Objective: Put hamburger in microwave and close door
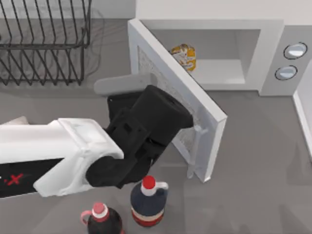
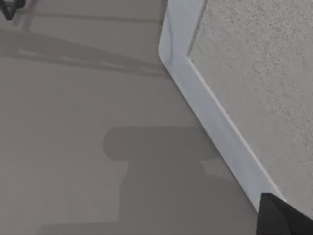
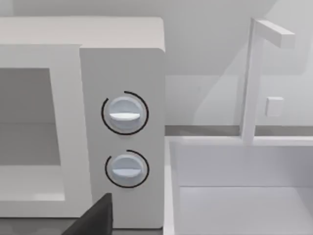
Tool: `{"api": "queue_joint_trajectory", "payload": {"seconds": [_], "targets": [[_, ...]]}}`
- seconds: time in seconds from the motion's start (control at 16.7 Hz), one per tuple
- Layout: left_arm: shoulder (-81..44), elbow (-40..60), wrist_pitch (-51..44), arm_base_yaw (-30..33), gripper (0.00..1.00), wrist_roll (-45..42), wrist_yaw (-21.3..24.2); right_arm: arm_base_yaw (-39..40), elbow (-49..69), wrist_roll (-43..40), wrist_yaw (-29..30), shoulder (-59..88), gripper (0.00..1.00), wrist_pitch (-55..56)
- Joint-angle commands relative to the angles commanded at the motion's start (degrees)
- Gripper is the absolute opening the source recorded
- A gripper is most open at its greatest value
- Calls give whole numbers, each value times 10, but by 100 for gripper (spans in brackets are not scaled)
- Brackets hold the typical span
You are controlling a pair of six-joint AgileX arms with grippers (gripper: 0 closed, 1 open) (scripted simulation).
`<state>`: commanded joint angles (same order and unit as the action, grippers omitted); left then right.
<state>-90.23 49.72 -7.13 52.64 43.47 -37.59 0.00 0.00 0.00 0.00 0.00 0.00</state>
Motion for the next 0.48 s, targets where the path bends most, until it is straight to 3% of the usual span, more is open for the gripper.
{"api": "queue_joint_trajectory", "payload": {"seconds": [0.48], "targets": [[-131, 126, -106, 92, 0, 72, -3, 0, 0, 0, 0, 0, 100, 0]]}}
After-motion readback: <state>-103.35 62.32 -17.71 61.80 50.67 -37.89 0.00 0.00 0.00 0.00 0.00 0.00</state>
